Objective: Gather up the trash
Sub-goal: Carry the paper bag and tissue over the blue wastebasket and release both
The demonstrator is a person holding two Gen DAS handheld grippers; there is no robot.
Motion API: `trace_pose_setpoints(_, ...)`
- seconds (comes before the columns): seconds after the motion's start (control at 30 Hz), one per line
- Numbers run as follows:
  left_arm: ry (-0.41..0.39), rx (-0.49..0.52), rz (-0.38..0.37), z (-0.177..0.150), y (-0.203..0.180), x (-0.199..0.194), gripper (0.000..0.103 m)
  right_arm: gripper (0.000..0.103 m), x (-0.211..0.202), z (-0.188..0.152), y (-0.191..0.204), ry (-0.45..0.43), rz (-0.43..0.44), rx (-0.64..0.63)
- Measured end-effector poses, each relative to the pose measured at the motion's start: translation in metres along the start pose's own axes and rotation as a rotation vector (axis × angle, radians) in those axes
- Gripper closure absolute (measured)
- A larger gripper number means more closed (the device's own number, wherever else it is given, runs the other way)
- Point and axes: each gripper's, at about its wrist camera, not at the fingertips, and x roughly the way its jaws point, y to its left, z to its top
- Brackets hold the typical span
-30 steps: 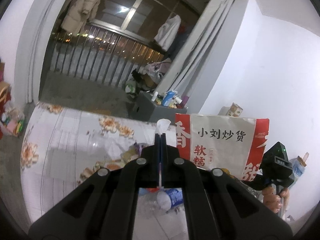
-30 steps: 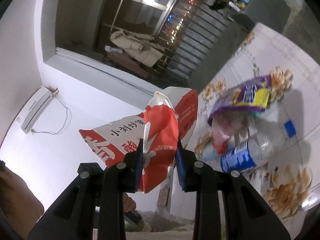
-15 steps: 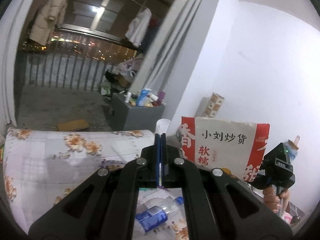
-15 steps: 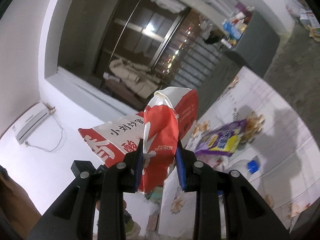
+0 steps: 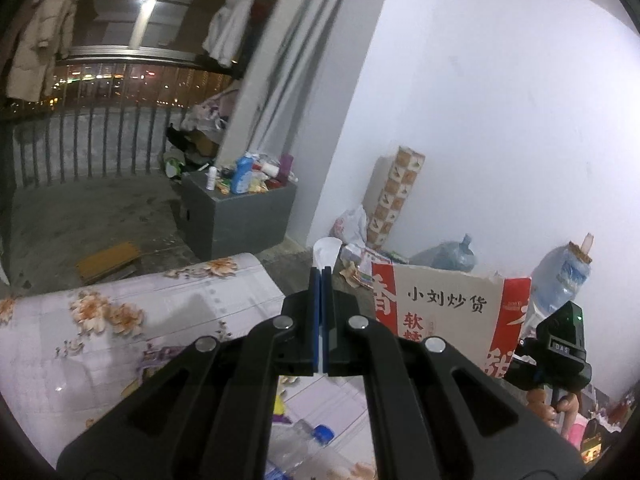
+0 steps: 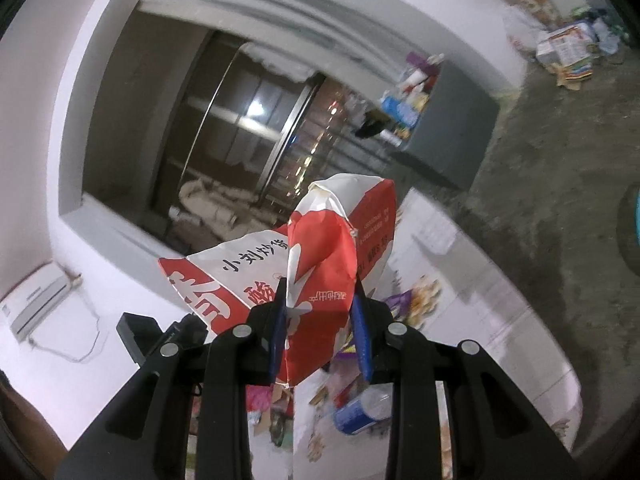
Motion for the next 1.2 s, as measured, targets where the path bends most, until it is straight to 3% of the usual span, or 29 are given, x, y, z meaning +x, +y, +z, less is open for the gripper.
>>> trace_pose_setpoints(0.37, 0.127, 0.084, -0.054, 0.025, -0.067, 0.100, 0.103, 0.074, -0.053, 0.029, -0.062, -0.153, -0.141, 0.082)
trace_pose_setpoints(0.73, 0.279, 0.135, -0.129, 0.011, -0.137, 0.200, 0.103, 0.074, -0.119, 0.030, -0.117, -0.327, -0.374, 0.147)
trace_pose_setpoints(0.87, 0.359, 0.136, -0.187, -0.009, -0.167, 0.241, 0.103, 0.074, -0.148, 0.023, -0.135, -0.388, -0.487, 0.175)
trace_pose_setpoints(1.03, 0.511, 0.153, -0.266, -0.062, -0.212, 0.308, 0.103, 0.074, -0.182, 0.011, -0.165, -0.441, -0.638, 0.216)
trace_pose_setpoints(1.2, 0.643, 0.178, -0.290, -0.115, -0.258, 0.372, 0.103, 0.074, -0.191, 0.013, -0.212, -0.390, -0.783, 0.264)
